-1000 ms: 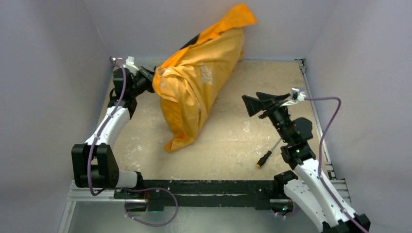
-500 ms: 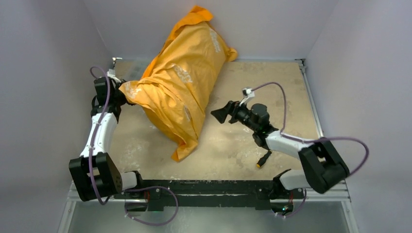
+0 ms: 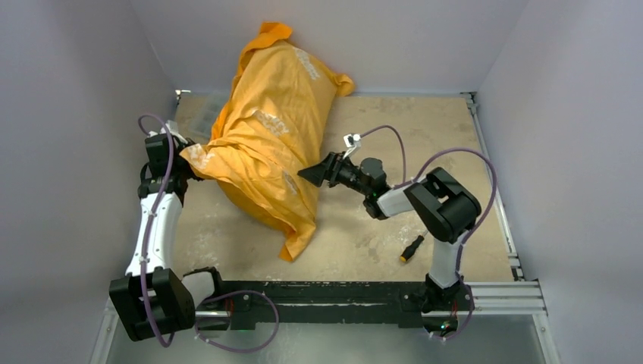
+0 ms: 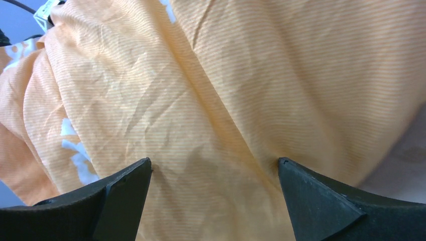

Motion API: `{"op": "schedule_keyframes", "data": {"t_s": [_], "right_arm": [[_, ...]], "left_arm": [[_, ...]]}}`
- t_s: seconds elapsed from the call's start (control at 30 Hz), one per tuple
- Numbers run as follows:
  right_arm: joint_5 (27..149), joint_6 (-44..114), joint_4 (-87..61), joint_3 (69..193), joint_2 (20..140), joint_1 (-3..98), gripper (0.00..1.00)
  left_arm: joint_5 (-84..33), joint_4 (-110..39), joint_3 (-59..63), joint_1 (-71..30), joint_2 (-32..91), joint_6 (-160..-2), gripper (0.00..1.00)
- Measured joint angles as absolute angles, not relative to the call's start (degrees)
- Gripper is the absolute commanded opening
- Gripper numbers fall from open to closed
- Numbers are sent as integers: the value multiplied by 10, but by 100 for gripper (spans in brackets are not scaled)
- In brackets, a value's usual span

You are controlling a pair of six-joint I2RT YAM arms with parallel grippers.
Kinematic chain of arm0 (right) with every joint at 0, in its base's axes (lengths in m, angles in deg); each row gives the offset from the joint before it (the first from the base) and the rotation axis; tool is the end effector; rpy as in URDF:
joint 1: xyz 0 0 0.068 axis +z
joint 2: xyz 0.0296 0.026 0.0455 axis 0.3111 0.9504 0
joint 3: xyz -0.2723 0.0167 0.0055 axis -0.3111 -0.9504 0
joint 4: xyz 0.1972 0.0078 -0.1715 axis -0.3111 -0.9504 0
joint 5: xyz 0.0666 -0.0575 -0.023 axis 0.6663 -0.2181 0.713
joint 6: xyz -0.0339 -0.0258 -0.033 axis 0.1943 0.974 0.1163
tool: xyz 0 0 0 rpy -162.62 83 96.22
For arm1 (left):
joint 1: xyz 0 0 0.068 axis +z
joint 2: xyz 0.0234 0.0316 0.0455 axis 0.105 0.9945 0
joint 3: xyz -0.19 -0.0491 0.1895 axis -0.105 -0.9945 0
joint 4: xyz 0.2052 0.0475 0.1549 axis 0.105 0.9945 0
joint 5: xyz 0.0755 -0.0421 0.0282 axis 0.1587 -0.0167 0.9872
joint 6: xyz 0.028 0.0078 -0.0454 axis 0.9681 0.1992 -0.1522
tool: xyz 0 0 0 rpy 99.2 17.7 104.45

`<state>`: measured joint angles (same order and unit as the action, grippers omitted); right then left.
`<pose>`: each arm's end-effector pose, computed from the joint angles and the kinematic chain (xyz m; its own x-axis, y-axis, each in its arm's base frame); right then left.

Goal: Remove the pillowcase from the pillow

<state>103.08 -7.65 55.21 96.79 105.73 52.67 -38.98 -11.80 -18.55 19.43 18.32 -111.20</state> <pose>0.2886 0.2152 0.1712 -0.6242 0.4245 -0.6559 -0.5630 0.3377 0.7543 0.2421 0.0442 0.2954 -0.4607 -0.7482 -0.4773 -0.3062 0.6388 -0.7058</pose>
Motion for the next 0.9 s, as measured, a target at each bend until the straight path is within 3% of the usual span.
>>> {"op": "schedule_keyframes", "data": {"t_s": [0.1,0.17,0.3,0.4,0.53,0.9], "right_arm": [[1033,-91,568,1007,1099,545,92],[1037,-96,576,1021,1120,553,80],[1042,-107,591,1037,1160,560,27],[1038,-111,591,1034,1161,560,1],[1005,-99,556,995,1093,560,0],[805,-9,274,951,734,559,0]], "left_arm": [[-382,-114,-201,195,174,-1103,0],[-380,-113,-211,195,168,-1101,0],[-378,-118,-240,195,154,-1101,0],[-378,-120,-260,195,152,-1100,0],[-369,-122,-287,169,148,-1096,0],[-324,-158,-334,-64,190,-1119,2]]}}
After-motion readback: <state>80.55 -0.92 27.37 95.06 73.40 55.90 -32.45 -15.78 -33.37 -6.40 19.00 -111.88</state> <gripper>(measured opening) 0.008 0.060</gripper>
